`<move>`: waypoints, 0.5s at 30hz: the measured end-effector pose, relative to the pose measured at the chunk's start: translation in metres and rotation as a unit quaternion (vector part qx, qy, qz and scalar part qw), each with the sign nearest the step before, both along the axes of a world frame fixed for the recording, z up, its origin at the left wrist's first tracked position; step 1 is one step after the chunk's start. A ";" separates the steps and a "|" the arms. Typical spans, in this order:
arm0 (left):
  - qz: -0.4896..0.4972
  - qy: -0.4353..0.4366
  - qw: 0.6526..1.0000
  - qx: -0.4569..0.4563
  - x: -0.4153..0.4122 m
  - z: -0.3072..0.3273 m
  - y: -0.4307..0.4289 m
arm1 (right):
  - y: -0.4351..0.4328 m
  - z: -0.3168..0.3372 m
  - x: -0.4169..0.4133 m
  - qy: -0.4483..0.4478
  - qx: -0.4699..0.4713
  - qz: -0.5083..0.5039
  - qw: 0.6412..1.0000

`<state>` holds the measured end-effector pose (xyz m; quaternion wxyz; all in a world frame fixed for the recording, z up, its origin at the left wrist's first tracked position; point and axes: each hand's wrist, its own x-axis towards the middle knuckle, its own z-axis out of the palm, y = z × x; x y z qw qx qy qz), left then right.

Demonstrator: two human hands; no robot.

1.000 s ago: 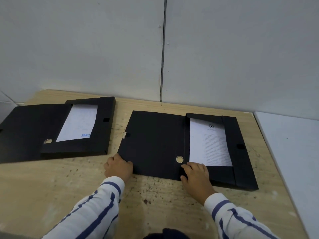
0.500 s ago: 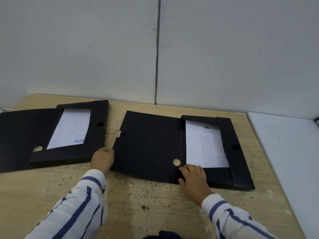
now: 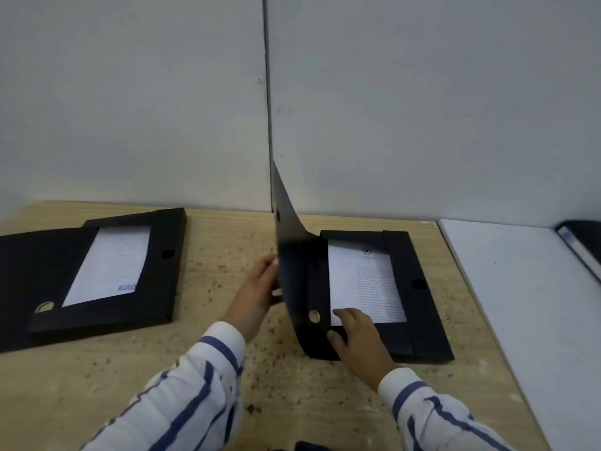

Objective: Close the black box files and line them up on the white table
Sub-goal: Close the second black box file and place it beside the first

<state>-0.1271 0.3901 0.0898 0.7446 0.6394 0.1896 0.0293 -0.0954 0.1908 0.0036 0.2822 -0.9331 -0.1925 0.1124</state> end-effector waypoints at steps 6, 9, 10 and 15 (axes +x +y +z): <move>-0.104 0.010 0.982 0.160 0.019 -0.034 -0.053 | -0.052 0.006 0.018 -0.058 -0.082 -0.168 0.981; -0.141 0.050 0.959 0.241 0.024 -0.045 -0.071 | -0.082 0.006 0.030 0.021 -0.066 -0.198 0.978; -0.149 0.061 0.955 0.249 0.026 -0.051 -0.074 | -0.088 0.007 0.032 0.035 -0.043 -0.195 0.979; -0.179 0.096 0.934 0.294 0.026 -0.072 -0.084 | -0.104 0.028 0.027 0.103 0.218 -0.258 0.935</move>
